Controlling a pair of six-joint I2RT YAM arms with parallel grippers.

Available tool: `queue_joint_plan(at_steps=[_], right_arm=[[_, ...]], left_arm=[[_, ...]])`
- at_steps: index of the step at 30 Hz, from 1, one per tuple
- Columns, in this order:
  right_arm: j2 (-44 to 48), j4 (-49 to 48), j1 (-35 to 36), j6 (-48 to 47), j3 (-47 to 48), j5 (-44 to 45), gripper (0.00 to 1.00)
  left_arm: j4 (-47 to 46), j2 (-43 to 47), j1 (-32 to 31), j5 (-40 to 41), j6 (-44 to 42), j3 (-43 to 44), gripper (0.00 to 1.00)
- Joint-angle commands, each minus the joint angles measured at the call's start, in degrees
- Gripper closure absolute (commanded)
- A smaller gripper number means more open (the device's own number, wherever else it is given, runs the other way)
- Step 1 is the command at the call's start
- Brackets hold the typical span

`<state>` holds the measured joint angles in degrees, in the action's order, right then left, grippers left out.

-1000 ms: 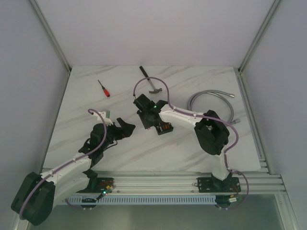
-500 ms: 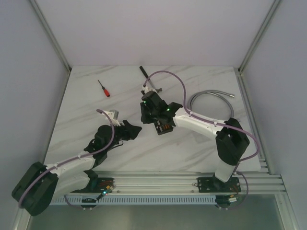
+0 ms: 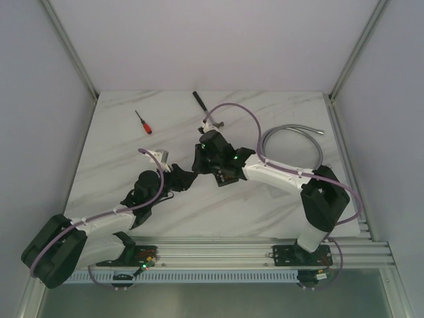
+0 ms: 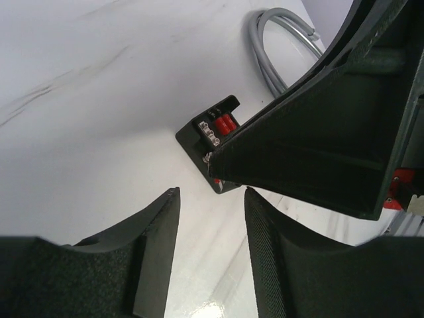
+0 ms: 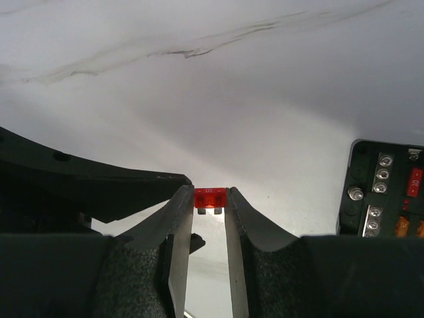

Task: Snap on the fuse box
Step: Pick up the fuse from the center of the board.

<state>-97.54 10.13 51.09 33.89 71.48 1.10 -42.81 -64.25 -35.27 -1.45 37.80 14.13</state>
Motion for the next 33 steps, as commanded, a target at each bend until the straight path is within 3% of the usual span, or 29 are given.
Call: queue_joint_plan(at_steps=[1, 15, 21, 25, 29, 33], right_arm=[[2.30, -3.85, 0.42, 2.44, -1.79, -1.41, 0.82], [3.15, -7.55, 0.51, 5.11, -4.63, -3.95, 0.82], [3.29, -8.52, 0.55, 5.64, -5.43, -4.78, 0.82], [3.48, -9.05, 0.62, 5.84, -5.99, -5.13, 0.82], [4.21, -9.91, 0.58, 5.68, -6.35, -5.19, 0.81], [6.43, -9.95, 0.29, 2.81, -6.65, -4.58, 0.71]], left_arm=[[-4.10, -0.18, -0.29, 0.66, -0.81, 1.44, 0.49], [-3.86, -0.01, -0.33, 0.92, -0.87, 1.58, 0.70], [-3.30, 0.01, -0.34, 1.12, -1.14, 1.69, 0.85], [-2.38, 0.24, -0.33, 1.28, -1.78, 2.06, 1.00], [-0.83, 0.84, -0.33, 1.34, -2.66, 2.34, 1.00], [0.97, 1.99, -0.34, 1.09, -3.53, 2.77, 1.00]])
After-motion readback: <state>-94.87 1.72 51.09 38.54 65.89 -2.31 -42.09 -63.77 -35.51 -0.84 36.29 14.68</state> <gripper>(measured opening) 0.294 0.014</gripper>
